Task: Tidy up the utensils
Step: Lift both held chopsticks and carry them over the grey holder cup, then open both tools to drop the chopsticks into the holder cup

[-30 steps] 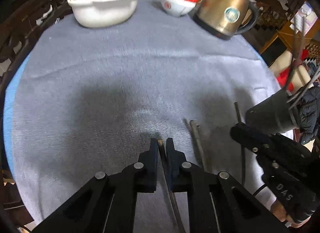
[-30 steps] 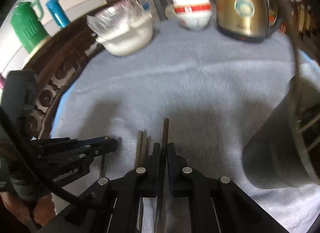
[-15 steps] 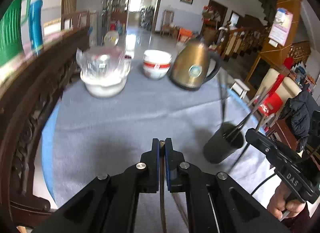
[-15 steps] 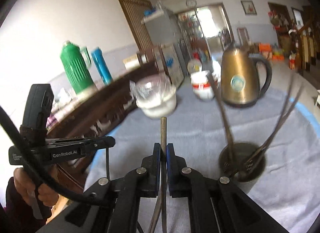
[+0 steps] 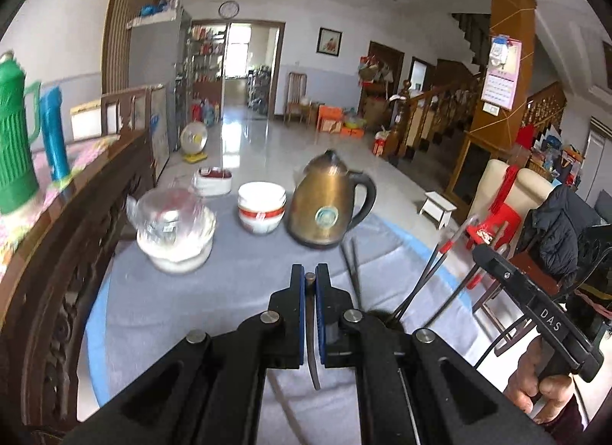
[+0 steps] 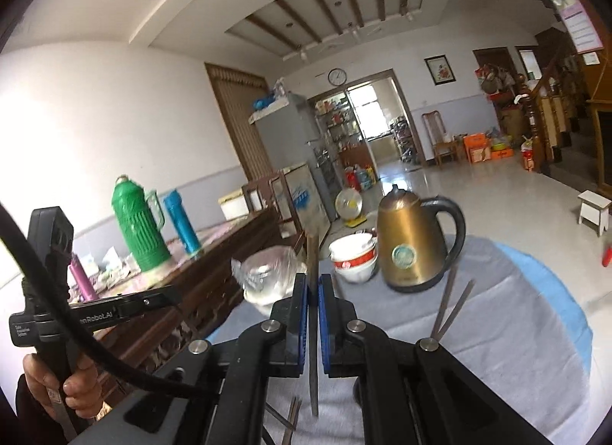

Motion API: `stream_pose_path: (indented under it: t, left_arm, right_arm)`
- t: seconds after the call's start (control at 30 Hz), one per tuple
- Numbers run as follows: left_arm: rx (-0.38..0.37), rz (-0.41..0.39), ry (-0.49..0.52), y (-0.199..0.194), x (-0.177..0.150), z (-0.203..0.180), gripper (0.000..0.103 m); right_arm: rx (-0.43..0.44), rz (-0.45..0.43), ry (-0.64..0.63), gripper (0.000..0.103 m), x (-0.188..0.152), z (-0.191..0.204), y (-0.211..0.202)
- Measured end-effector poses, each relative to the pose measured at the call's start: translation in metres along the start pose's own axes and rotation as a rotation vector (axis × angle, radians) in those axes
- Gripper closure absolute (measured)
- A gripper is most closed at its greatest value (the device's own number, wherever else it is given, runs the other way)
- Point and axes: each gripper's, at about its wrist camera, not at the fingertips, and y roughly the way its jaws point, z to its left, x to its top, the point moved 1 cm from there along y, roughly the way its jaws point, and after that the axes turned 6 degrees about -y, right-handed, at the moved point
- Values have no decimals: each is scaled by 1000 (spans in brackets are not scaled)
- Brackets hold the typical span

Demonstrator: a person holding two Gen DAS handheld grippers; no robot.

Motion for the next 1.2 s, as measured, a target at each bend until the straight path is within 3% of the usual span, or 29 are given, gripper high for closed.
stream_pose_path:
  t: [0.3, 0.53, 0.67, 0.83, 1.07, 1.13, 1.17, 1.2]
  left_arm:
    - [-39, -63, 80, -9, 43, -56, 98]
    - [-67, -73, 84, 9, 48, -86, 98]
    - [-55, -44, 76, 33, 38, -92, 98]
    - [-37, 50, 47, 69, 16, -87, 98]
    - [-47, 138, 44, 84, -4, -79, 98]
    - [-53, 150, 46, 84, -8, -77, 95]
    - [-60, 158, 42, 82, -9, -74, 89]
    - [-65, 161, 38, 80, -10, -72, 76]
  right_arm:
    - [-56, -50, -1, 97, 34, -25, -10]
    - [-109, -58, -34, 97, 41, -38, 3]
    - [-127, -6, -38, 97, 26, -47, 21]
    - [-140, 69, -14, 97, 1, -60, 37]
    - [-129, 153, 44, 95, -18, -75, 45]
    - [-120, 177, 91, 93, -23, -81, 49]
    - [-117, 190, 109, 93, -25, -83, 50]
    - [-114, 202, 127, 93, -27, -84, 52]
